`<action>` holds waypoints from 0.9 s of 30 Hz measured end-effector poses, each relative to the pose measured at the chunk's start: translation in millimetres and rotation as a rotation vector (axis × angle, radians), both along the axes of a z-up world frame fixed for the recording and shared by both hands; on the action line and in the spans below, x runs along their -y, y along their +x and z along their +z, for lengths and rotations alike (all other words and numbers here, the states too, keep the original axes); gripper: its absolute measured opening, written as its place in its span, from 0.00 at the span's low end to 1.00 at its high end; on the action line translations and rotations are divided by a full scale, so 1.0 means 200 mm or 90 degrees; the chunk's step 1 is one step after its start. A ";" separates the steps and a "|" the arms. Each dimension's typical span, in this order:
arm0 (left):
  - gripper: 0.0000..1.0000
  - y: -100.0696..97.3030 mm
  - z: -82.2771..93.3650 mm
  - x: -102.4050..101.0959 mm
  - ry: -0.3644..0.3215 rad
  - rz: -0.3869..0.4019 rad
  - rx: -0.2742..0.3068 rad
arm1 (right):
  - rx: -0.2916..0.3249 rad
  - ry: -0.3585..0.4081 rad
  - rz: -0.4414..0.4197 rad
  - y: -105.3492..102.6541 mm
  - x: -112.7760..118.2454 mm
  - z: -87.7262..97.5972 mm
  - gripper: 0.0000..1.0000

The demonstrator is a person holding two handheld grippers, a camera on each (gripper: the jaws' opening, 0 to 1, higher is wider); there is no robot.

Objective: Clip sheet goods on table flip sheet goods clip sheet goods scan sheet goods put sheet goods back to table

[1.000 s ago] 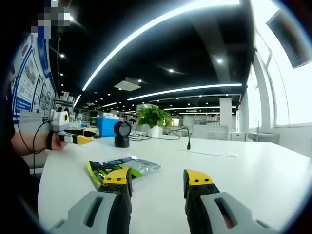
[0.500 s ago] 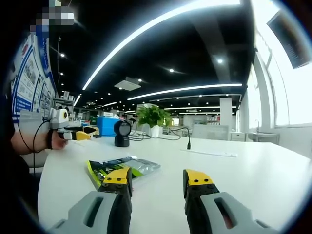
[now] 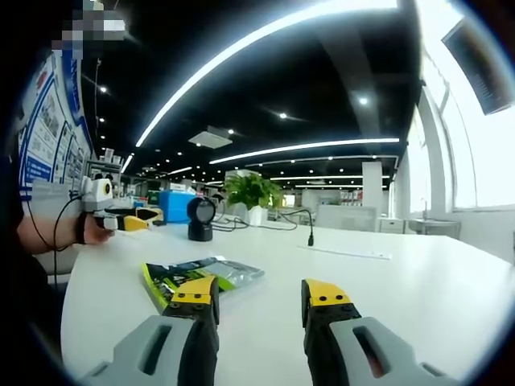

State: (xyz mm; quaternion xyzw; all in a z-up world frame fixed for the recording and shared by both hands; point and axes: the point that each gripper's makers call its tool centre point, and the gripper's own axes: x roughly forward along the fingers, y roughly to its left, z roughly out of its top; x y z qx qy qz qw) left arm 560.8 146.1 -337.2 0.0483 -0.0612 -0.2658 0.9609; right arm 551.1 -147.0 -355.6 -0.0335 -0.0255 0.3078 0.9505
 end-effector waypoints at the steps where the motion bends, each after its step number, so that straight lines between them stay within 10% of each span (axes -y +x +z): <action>1: 0.41 0.00 0.00 0.00 0.001 0.000 0.000 | 0.000 0.000 0.000 0.00 0.00 0.00 0.36; 27: 0.40 0.02 -0.01 -0.03 -0.001 0.023 -0.002 | -0.014 0.003 0.001 0.00 0.00 -0.01 0.35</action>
